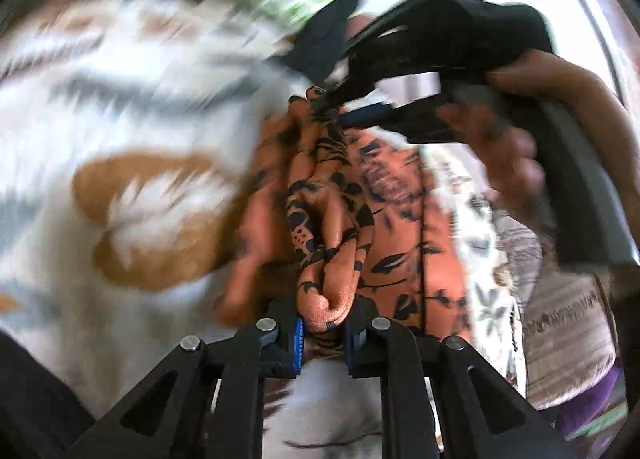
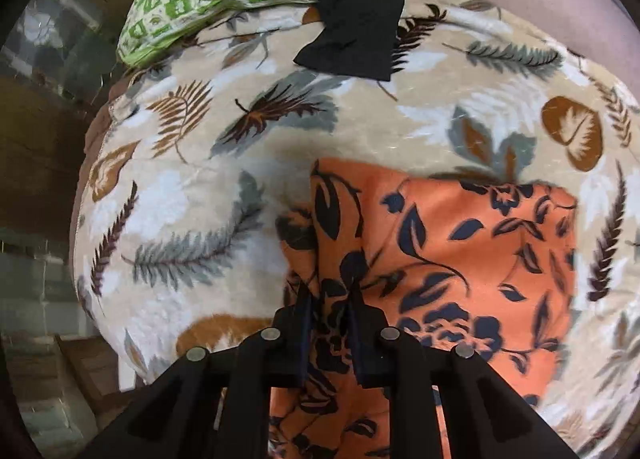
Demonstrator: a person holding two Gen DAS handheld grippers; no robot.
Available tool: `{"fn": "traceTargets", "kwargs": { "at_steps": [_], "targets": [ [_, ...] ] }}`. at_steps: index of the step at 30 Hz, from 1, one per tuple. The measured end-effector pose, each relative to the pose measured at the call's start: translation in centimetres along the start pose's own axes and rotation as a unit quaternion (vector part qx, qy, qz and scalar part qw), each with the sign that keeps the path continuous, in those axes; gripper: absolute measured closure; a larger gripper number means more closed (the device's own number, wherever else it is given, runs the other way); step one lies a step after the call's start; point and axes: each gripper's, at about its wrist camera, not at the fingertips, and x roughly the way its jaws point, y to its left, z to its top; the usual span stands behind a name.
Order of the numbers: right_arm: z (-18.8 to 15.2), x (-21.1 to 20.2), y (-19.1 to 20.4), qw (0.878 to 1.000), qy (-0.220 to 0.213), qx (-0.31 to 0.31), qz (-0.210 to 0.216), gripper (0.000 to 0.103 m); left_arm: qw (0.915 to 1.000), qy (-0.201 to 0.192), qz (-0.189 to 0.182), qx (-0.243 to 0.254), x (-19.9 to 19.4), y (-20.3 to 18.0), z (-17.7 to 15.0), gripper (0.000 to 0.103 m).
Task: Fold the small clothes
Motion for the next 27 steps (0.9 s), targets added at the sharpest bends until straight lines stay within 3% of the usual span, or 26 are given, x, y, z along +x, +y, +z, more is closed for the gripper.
{"fn": "traceTargets", "kwargs": {
  "at_steps": [3, 9, 11, 12, 13, 15, 18, 20, 22, 27],
  "targets": [
    [-0.9, 3.0, -1.3, 0.998, 0.016, 0.016, 0.063, 0.081, 0.9995, 0.015, -0.012, -0.023, 0.3, 1.6, -0.1, 0.085],
    [-2.1, -1.0, -4.6, 0.984, -0.045, 0.048, 0.163, 0.08, 0.9999, 0.005, -0.006, -0.007, 0.1, 0.5, -0.5, 0.08],
    [-2.9, -1.8, -5.8, 0.977, -0.061, 0.063, 0.193, 0.067, 0.9998, 0.009, -0.006, -0.015, 0.2, 1.4, -0.5, 0.077],
    [-3.5, -1.2, -6.6, 0.973, -0.055, 0.085, 0.208, 0.039, 0.9996, 0.011, -0.006, -0.023, 0.4, 1.7, -0.5, 0.077],
    [-4.0, 0.1, -7.2, 0.97, -0.034, 0.101, 0.218, 0.016, 0.9995, 0.012, -0.007, -0.027, 0.3, 1.6, -0.4, 0.076],
    [-5.4, 3.2, -8.5, 0.958, 0.017, 0.131, 0.256, 0.016, 0.9996, 0.002, 0.008, -0.026, -0.7, 1.6, -0.5, 0.075],
    [-6.9, 1.4, -9.9, 0.937, -0.034, 0.15, 0.314, 0.017, 0.9976, -0.044, 0.053, 0.006, -3.5, 0.5, -0.8, 0.064],
    [-8.3, -1.0, -10.8, 0.924, -0.066, 0.143, 0.349, 0.017, 0.9962, -0.061, 0.059, 0.019, -4.7, -0.1, -0.6, 0.062],
    [-10.5, -3.6, -12.1, 0.92, -0.104, 0.125, 0.356, 0.017, 0.9943, -0.074, 0.059, 0.048, -5.4, -1.6, 0.1, 0.061],
    [-17.2, -6.2, -17.9, 0.91, -0.155, 0.158, 0.35, 0.017, 0.9903, -0.038, 0.05, 0.124, -1.8, -4.7, 3.1, 0.057]
  ]
}}
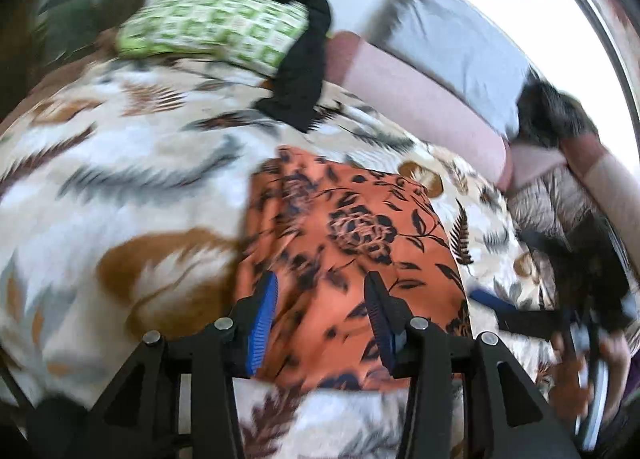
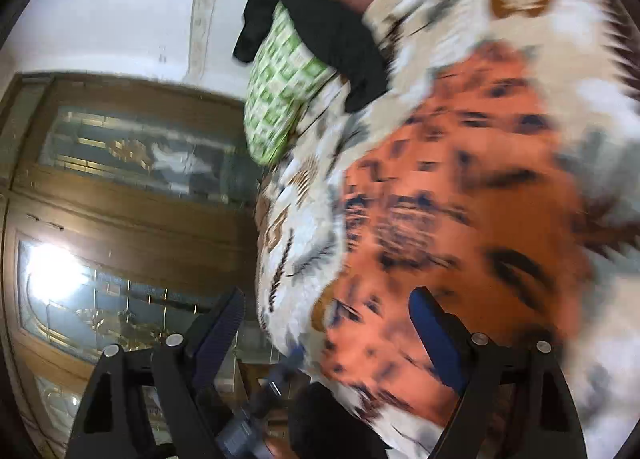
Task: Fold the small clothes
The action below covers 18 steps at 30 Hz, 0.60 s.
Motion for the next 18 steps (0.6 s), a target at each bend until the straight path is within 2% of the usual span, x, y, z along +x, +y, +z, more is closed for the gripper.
{"fn": "traceTargets", "kwargs": {
  "at_steps": [1, 2, 3, 4, 5, 6, 9, 13, 16, 18],
  "targets": [
    [-0.7, -1.1, -0.9, 1.0, -0.009, 0.01, 0.002, 0.017, 0.9999, 0.014, 0.003, 0.004, 1.1, 0.2, 0.3, 0.057],
    [-1.2, -2.3, -2.0, 1.0, -0.015, 0.021, 0.004, 0.017, 0.999, 0.039, 0.022, 0.002, 2.7, 0.6, 0.8, 0.059],
    [-1.8, -3.4, -3.3, 0.999, -0.02, 0.032, 0.003, 0.017, 0.9956, 0.067, 0.064, -0.008, 4.9, 1.9, 1.1, 0.063],
    [-2.1, -4.1, -4.3, 0.999, -0.022, 0.039, 0.0, 0.017, 0.9907, 0.092, 0.093, -0.038, 6.5, 4.0, 0.8, 0.061],
    [-2.3, -5.0, -5.2, 0.999, -0.021, 0.045, -0.004, 0.017, 0.9897, 0.098, 0.085, -0.061, 6.9, 5.1, 0.5, 0.049],
    [-2.7, -5.8, -6.1, 0.998, -0.021, 0.053, -0.008, 0.017, 0.9893, 0.095, 0.076, -0.081, 6.8, 6.2, 0.3, 0.047],
    [-3.0, -6.6, -7.2, 0.998, -0.025, 0.049, -0.011, 0.017, 0.9904, 0.089, 0.086, -0.062, 5.9, 5.5, 0.4, 0.048],
    [-0.8, -6.6, -7.7, 0.998, -0.033, 0.043, -0.014, 0.017, 0.9908, 0.082, 0.095, -0.051, 4.9, 3.9, 1.4, 0.049],
    [0.7, -5.3, -8.2, 0.999, -0.021, 0.042, -0.016, 0.017, 0.9938, 0.046, 0.101, 0.006, 3.8, 1.5, 3.0, 0.049],
    [1.4, -4.1, -9.0, 0.998, -0.005, 0.059, -0.008, 0.017, 0.9912, 0.034, 0.12, 0.044, 4.2, 0.5, 3.8, 0.049]
  ]
}}
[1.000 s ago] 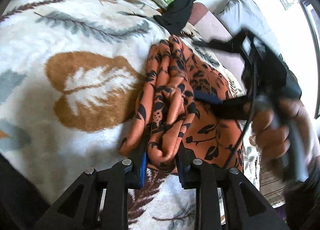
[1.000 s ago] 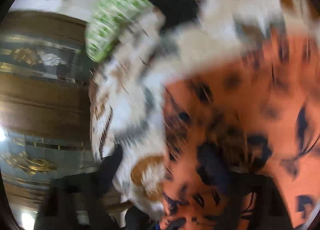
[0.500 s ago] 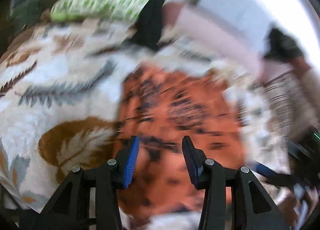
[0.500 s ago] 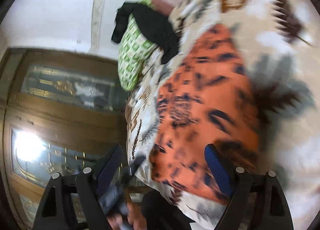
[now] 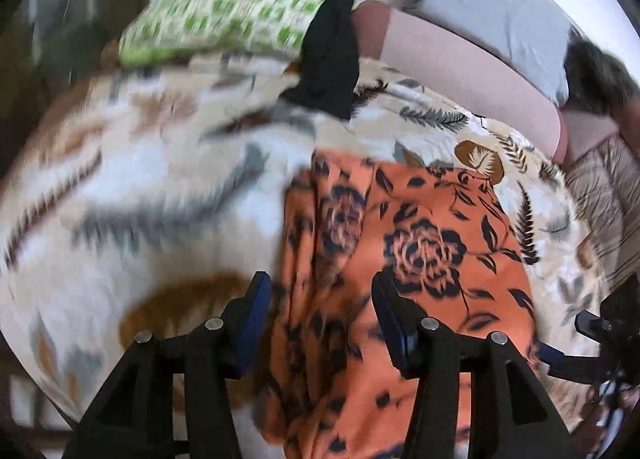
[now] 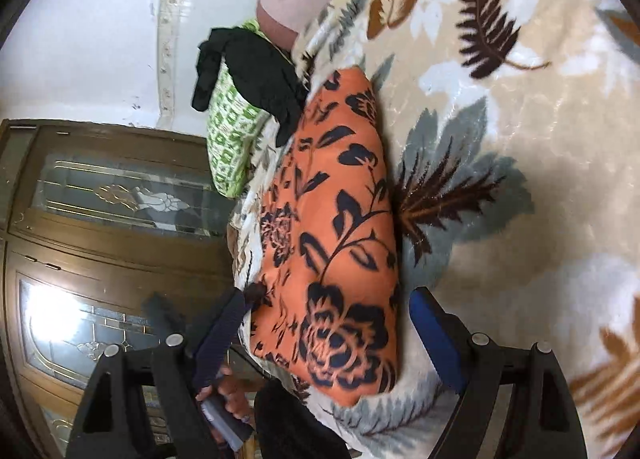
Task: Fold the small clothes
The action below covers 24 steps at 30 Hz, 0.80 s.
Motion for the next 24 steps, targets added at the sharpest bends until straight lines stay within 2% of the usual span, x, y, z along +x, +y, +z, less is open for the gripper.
{"fn": "traceTargets", "kwargs": {
  "at_steps": [2, 3, 5, 6, 7, 8, 10, 11, 13, 15, 17, 18, 21, 24],
  "targets": [
    [0.1, 1.0, -0.5, 1.0, 0.016, 0.016, 0.012, 0.017, 0.999, 0.021, 0.033, 0.021, 2.0, 0.1, 0.4, 0.049],
    [0.0, 1.9, -1.0, 0.999, 0.028, 0.029, 0.027, 0.017, 0.9966, 0.046, 0.06, 0.032, 4.0, 0.7, 0.1, 0.049],
    [-0.3, 3.4, -1.9, 0.996, 0.045, 0.06, 0.039, 0.017, 0.996, 0.064, 0.057, 0.025, 5.5, 1.8, -0.5, 0.047],
    [-0.5, 3.9, -1.9, 0.997, 0.049, 0.06, 0.031, 0.026, 0.9965, 0.056, 0.057, 0.024, 5.5, 2.1, -0.7, 0.046],
    [-0.9, 4.4, -1.8, 0.997, 0.051, 0.062, 0.016, 0.048, 0.9963, 0.052, 0.061, 0.029, 5.4, 2.0, -0.8, 0.046],
    [-1.4, 4.3, -1.4, 0.996, 0.043, 0.073, 0.009, 0.056, 0.9961, 0.049, 0.065, 0.033, 5.2, 1.9, -0.9, 0.046],
    [-1.6, 3.6, 0.3, 0.999, 0.021, 0.041, -0.001, 0.069, 0.9963, 0.046, 0.063, 0.034, 5.2, 1.9, -1.2, 0.046],
    [-1.7, 3.5, 0.2, 0.999, 0.016, 0.035, -0.013, 0.07, 0.9968, 0.047, 0.059, 0.028, 5.3, 2.1, -1.3, 0.046],
    [-1.8, 4.6, -2.5, 0.996, 0.042, 0.065, -0.045, 0.07, 0.9972, 0.049, 0.053, 0.022, 5.5, 2.2, -1.2, 0.046],
    [-1.9, 4.0, -2.9, 0.997, 0.039, 0.069, -0.013, 0.066, 0.9971, 0.044, 0.054, 0.031, 5.3, 2.3, -1.3, 0.046],
    [-1.7, 2.7, -1.7, 0.998, 0.023, 0.053, -0.003, 0.045, 0.9973, 0.042, 0.052, 0.029, 5.4, 2.1, -1.4, 0.045],
    [-1.1, 1.7, -0.9, 0.999, 0.004, 0.044, 0.01, 0.029, 0.9975, 0.042, 0.051, 0.026, 5.4, 2.2, -1.5, 0.045],
    [1.3, 0.6, -0.6, 0.998, -0.036, 0.04, 0.018, 0.027, 0.9978, 0.041, 0.046, 0.023, 5.4, 2.4, -1.4, 0.045],
    [4.0, 3.8, -1.9, 0.998, 0.0, 0.067, 0.008, 0.027, 0.9983, 0.04, 0.038, 0.017, 5.5, 2.7, -1.5, 0.045]
  ]
}}
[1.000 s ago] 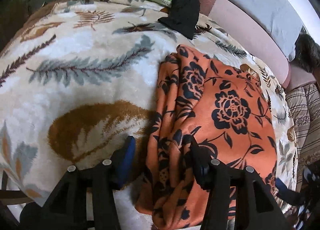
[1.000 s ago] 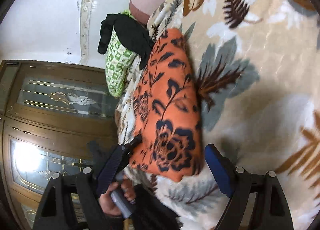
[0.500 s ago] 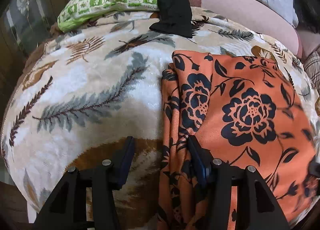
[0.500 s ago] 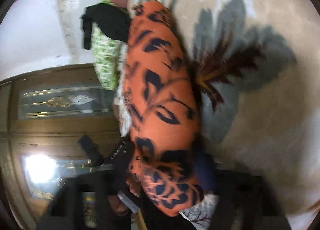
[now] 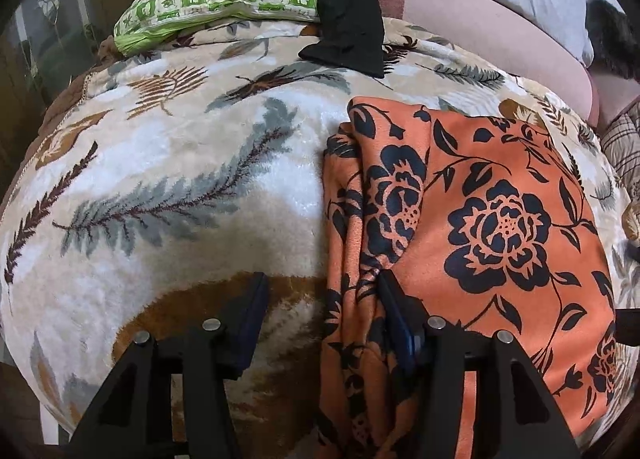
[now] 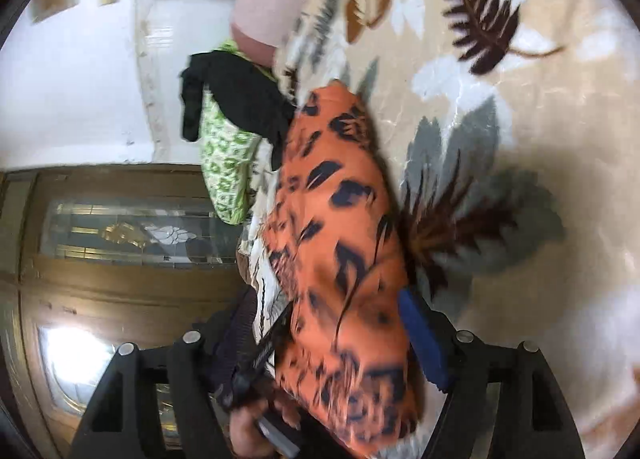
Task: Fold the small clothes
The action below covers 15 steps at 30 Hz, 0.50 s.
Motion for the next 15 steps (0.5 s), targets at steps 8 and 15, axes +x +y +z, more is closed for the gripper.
{"fn": "traceTargets", "kwargs": {
  "at_steps": [8, 15],
  "targets": [
    [-1.2, 1.3, -0.3, 0.998, -0.02, -0.016, -0.062, 0.07, 0.9997, 0.0, -0.021, -0.013, 0.3, 0.7, -0.1, 0.041],
    [3.0, -0.5, 3.6, 0.996, -0.066, -0.043, -0.041, 0.032, 0.9991, 0.0, -0.036, -0.021, 0.5, 1.2, -0.1, 0.04]
  ]
}}
